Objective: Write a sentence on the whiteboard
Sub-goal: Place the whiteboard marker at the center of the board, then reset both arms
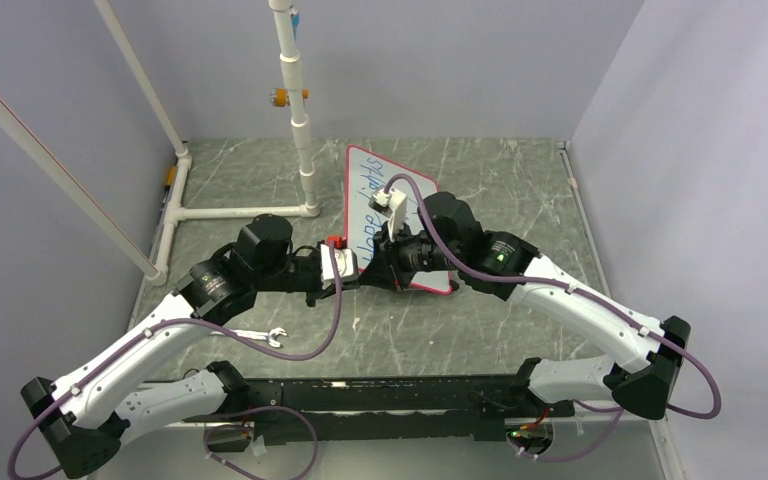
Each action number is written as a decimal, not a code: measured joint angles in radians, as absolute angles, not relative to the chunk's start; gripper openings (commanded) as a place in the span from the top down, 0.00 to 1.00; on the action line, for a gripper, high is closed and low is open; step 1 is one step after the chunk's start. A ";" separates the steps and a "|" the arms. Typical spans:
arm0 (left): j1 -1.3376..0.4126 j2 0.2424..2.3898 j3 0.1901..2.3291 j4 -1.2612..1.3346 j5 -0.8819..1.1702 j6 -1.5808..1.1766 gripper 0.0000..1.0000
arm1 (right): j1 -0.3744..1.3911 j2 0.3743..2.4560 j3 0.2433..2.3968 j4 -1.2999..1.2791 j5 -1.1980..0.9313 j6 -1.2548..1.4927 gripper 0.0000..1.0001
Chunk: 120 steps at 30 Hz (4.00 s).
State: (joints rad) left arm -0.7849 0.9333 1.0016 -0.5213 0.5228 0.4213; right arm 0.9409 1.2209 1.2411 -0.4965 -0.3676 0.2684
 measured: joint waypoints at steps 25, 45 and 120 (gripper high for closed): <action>-0.785 0.939 1.011 -0.532 0.517 0.420 1.00 | 0.930 1.011 1.258 -0.574 -0.034 0.264 0.00; -1.102 1.065 0.911 -0.552 0.173 0.217 1.00 | 0.925 0.883 1.259 -0.651 0.395 0.331 0.00; -1.214 0.999 0.926 -0.454 -0.460 -0.035 0.01 | 0.924 0.826 1.107 -0.610 0.422 0.352 0.00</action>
